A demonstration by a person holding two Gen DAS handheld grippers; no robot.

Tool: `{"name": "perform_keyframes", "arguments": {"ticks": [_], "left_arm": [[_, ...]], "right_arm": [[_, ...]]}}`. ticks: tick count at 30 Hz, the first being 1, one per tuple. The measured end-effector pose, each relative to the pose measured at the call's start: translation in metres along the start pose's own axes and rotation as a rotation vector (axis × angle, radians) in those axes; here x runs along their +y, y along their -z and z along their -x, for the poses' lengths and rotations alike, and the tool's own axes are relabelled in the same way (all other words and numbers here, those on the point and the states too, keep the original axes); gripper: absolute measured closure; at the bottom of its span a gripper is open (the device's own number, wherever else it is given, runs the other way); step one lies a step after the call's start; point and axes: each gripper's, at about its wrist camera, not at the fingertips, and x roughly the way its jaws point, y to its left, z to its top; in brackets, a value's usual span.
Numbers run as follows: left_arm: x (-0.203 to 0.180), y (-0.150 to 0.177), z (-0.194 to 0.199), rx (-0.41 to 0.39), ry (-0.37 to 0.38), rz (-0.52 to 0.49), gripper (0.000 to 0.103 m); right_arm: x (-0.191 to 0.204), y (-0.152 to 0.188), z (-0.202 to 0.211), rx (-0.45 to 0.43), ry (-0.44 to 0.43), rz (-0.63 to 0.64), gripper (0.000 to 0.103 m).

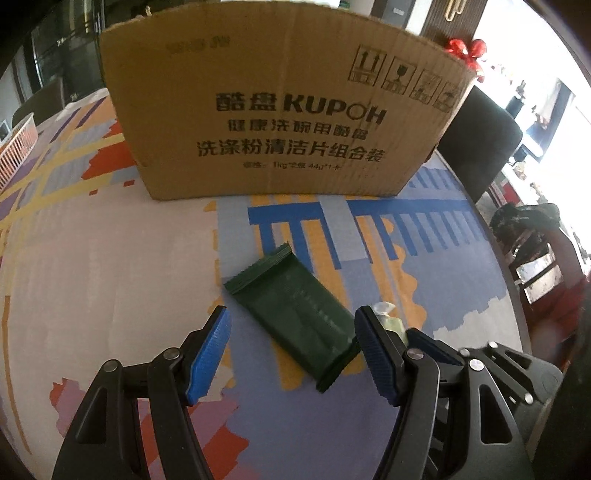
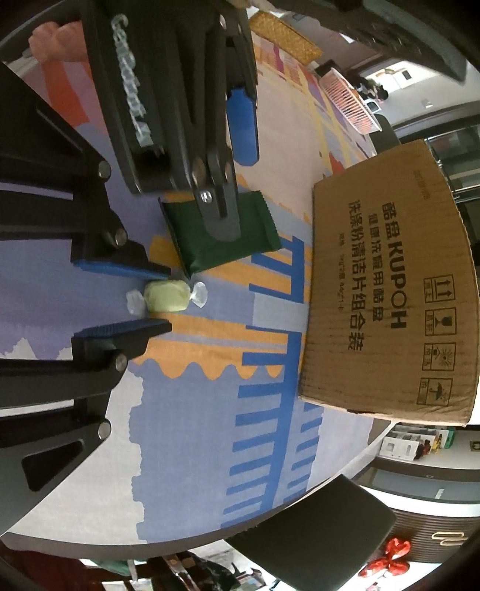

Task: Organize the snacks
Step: 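Grasp the dark green packet with the left tool while the right tool grasps the clear wrapped candy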

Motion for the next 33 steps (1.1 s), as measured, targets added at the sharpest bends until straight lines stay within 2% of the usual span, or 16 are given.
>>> {"name": "perform_keyframes", "arguments": {"ticks": [10, 12, 14, 18, 20, 23, 25, 27, 29, 31, 33], "left_arm": [[-0.011, 0.0, -0.019, 0.032, -0.068, 0.046, 0.034], [-0.01, 0.001, -0.018, 0.028, -0.059, 0.059, 0.041], [-0.007, 0.002, -0.016, 0.023, -0.044, 0.063, 0.058], [0.001, 0.006, -0.011, 0.019, -0.009, 0.065, 0.066], [0.005, 0.006, -0.007, 0.011, 0.007, 0.067, 0.077], [0.008, 0.006, -0.002, 0.007, 0.024, 0.05, 0.081], [0.005, 0.005, 0.0, 0.004, 0.025, 0.026, 0.081], [0.001, 0.005, 0.002, -0.002, 0.019, 0.014, 0.075], [-0.006, 0.004, 0.0, -0.002, 0.005, -0.008, 0.057], [-0.015, 0.003, -0.006, 0.003, -0.012, -0.026, 0.055], [-0.02, 0.003, -0.012, 0.014, -0.023, -0.03, 0.049]], "right_arm": [[-0.034, 0.004, 0.006, -0.024, 0.063, -0.069, 0.084], [-0.038, 0.003, 0.006, -0.026, 0.06, -0.087, 0.084], [-0.042, 0.002, 0.007, -0.031, 0.056, -0.099, 0.084], [-0.04, 0.001, 0.01, -0.048, 0.042, -0.104, 0.084], [-0.039, 0.0, 0.011, -0.054, 0.032, -0.105, 0.084], [-0.037, -0.002, 0.012, -0.06, 0.022, -0.105, 0.084], [-0.034, -0.003, 0.013, -0.062, 0.018, -0.099, 0.084], [-0.032, -0.003, 0.013, -0.063, 0.016, -0.091, 0.084], [-0.031, -0.002, 0.014, -0.065, 0.014, -0.093, 0.084], [-0.033, -0.001, 0.016, -0.066, 0.018, -0.1, 0.084], [-0.038, 0.0, 0.017, -0.068, 0.023, -0.107, 0.084]]}}
